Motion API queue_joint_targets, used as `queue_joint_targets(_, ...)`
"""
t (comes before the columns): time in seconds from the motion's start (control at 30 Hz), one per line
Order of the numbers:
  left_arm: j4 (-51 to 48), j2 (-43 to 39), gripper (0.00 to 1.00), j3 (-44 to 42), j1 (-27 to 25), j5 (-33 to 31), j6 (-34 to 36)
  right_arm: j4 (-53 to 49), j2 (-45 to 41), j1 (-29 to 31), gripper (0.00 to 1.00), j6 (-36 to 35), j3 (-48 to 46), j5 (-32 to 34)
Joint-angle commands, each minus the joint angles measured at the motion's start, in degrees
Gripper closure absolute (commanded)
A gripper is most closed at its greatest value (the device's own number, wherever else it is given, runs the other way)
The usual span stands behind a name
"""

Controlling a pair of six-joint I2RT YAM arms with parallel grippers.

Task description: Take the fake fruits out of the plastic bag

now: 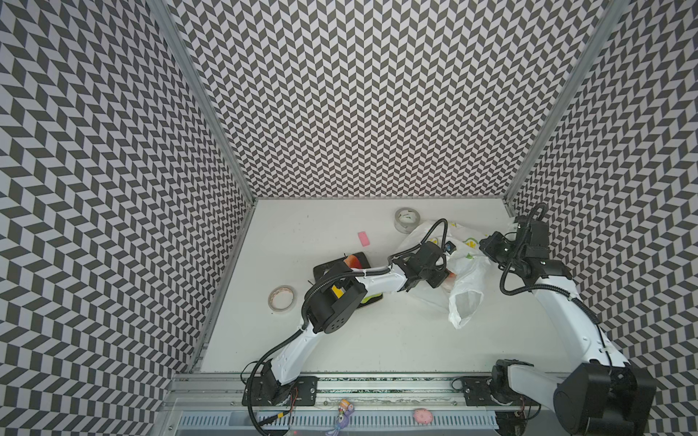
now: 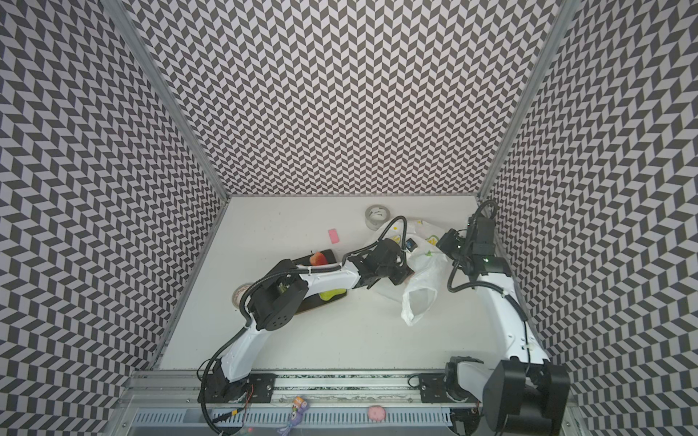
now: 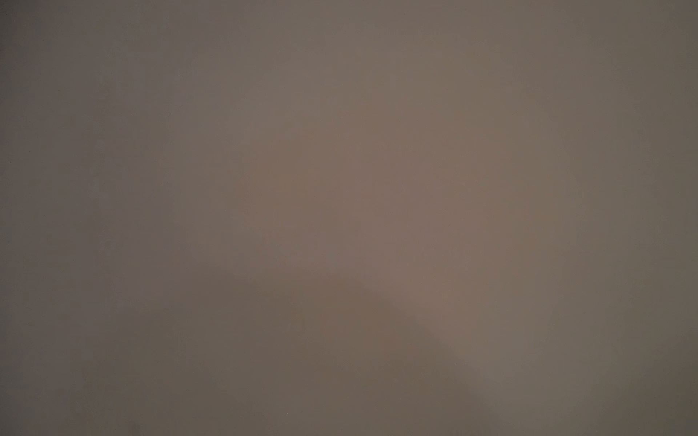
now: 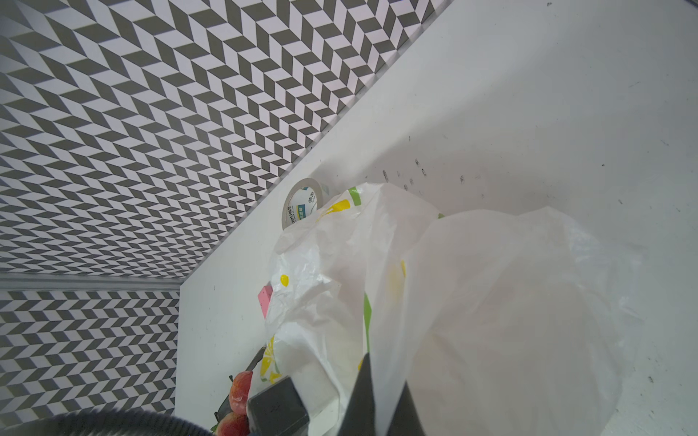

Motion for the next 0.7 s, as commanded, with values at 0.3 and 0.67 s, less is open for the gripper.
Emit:
queue_joint_targets(0.3,-6.0,3.0,0.30,0.5,2.4,-1.8,0.2,4.5,-1.3,0.3,0.94,1.7,-1.5,-0.2)
queue_joint_targets(0.67,-8.5,7.8,0.36,4.7,2.6,-3.8,-2.0,4.4,-1.1,0.3,0.94,1.8,-1.1,0.1)
